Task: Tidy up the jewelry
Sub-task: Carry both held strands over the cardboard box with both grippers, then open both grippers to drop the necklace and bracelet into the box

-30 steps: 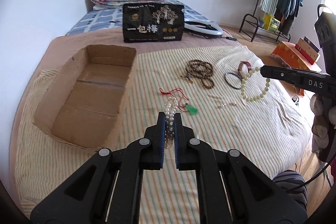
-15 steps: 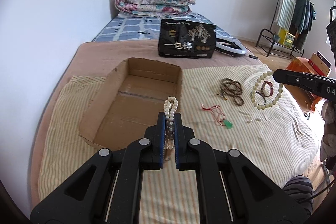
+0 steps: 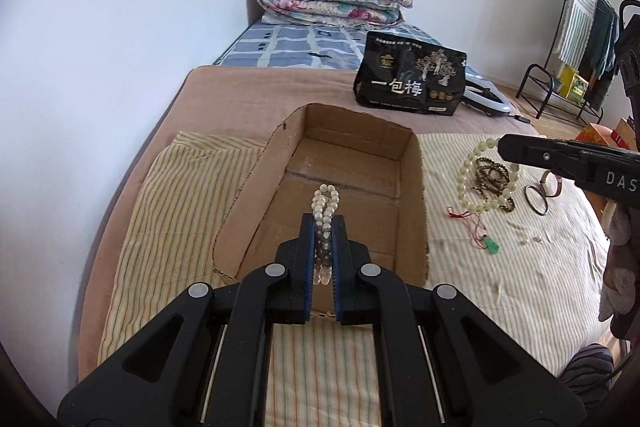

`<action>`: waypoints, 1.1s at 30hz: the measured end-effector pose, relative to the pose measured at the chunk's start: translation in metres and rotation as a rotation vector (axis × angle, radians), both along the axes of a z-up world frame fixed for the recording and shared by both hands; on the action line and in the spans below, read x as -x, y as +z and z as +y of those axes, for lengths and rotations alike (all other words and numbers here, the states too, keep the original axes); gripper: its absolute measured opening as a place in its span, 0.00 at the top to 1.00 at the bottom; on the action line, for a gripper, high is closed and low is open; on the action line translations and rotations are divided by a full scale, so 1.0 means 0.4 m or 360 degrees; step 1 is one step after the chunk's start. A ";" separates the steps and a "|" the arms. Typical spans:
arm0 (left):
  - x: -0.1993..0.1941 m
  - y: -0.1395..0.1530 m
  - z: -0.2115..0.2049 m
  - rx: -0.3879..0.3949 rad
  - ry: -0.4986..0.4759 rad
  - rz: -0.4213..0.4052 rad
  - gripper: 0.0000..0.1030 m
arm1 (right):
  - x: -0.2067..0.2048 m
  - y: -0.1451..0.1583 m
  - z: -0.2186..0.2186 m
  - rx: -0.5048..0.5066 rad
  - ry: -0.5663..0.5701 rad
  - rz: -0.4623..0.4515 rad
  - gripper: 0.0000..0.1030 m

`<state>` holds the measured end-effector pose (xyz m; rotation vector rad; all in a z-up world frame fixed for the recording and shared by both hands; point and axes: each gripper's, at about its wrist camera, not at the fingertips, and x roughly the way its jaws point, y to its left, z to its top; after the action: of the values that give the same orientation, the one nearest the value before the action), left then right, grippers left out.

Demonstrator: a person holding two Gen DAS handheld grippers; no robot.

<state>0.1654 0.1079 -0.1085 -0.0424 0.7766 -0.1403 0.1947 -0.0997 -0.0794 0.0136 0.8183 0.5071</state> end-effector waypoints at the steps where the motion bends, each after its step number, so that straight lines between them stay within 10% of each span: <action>1: -0.006 -0.005 0.004 0.0000 0.0007 0.0005 0.95 | -0.009 -0.006 0.009 0.0001 0.0002 0.0010 0.95; 26: -0.072 -0.091 0.034 -0.0005 0.0063 0.0130 0.95 | -0.126 -0.149 0.144 0.0130 0.0053 0.0160 0.94; 33: -0.068 -0.089 0.030 -0.0017 0.0091 0.0119 0.70 | -0.118 -0.132 0.142 0.0170 0.0033 0.0101 0.63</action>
<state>0.1926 0.1199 -0.1440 -0.0601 0.8496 -0.0807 0.2418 -0.0428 -0.1320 -0.0778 0.9076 0.4841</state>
